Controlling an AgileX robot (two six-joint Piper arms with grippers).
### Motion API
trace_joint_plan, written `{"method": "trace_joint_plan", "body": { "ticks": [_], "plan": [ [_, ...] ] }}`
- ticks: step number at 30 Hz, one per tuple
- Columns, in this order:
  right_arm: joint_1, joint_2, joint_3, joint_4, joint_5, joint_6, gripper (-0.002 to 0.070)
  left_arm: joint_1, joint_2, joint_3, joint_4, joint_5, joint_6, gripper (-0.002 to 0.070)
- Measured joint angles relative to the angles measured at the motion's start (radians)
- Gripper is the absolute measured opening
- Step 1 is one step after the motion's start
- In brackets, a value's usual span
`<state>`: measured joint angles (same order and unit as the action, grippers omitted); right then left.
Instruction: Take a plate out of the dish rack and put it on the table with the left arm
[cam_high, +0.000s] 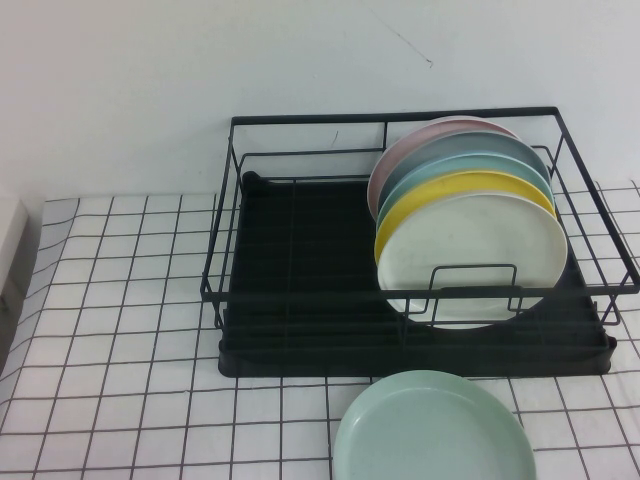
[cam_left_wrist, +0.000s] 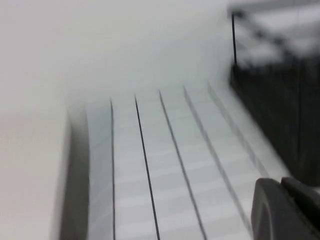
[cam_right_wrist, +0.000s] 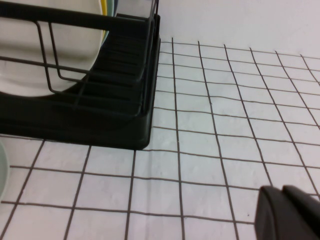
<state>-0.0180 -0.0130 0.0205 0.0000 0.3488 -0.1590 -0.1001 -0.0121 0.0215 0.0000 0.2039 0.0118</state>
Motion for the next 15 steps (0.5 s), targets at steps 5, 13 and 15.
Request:
{"method": "trace_joint_plan", "body": {
  "ticks": [5, 13, 15],
  "plan": [
    [0.0, 0.0, 0.0, 0.0, 0.0, 0.0, -0.0004, 0.0, 0.0, 0.0, 0.011, -0.326, 0.0, -0.0003],
    [0.0, 0.0, 0.0, 0.0, 0.0, 0.0, -0.0004, 0.0, 0.0, 0.0, 0.011, -0.595, 0.0, -0.0003],
    [0.0, 0.0, 0.0, 0.0, 0.0, 0.0, -0.0004, 0.0, 0.0, 0.0, 0.0, -0.617, -0.012, -0.0003]
  ]
}}
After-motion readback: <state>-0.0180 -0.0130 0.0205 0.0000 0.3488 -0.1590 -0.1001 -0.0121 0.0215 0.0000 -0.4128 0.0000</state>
